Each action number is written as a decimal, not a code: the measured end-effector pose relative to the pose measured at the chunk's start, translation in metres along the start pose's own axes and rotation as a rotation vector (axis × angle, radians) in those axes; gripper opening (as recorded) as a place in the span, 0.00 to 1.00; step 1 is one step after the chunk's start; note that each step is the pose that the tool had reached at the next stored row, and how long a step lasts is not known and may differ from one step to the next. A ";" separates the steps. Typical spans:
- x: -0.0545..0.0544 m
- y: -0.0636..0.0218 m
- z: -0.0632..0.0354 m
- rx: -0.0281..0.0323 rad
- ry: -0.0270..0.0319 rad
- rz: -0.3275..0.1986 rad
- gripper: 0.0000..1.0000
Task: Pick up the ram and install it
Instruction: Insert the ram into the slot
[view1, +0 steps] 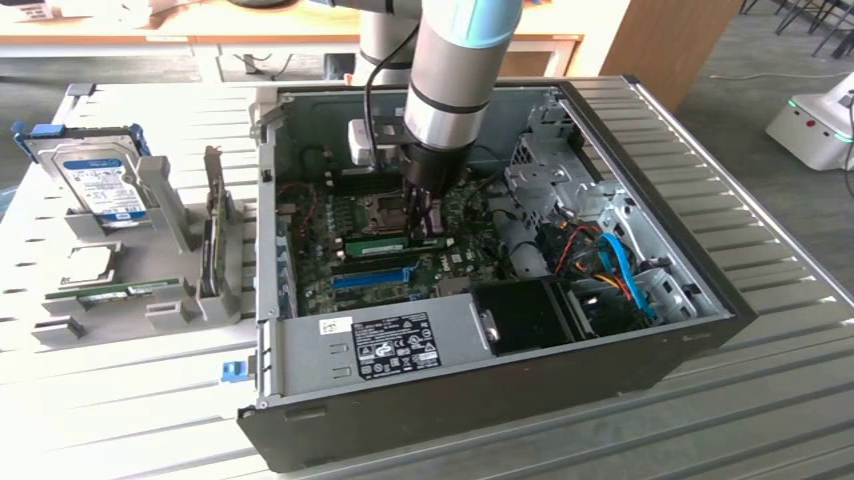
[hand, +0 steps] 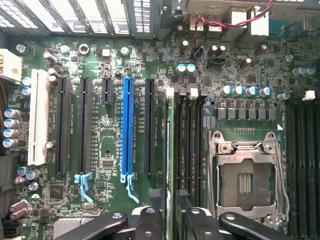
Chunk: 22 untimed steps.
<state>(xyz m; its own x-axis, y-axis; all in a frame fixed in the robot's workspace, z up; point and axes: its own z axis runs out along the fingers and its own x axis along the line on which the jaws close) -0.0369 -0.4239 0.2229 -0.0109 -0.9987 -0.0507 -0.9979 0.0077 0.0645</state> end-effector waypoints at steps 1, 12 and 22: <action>0.000 0.0000 0.0000 0.0000 0.0001 0.000 0.25; -0.001 0.0005 -0.0141 0.0000 0.0000 0.000 0.25; -0.002 0.0014 -0.0371 0.0000 -0.0002 0.000 0.25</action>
<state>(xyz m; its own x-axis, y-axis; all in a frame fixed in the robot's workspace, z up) -0.0360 -0.4239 0.2601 -0.0110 -0.9986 -0.0508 -0.9979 0.0077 0.0644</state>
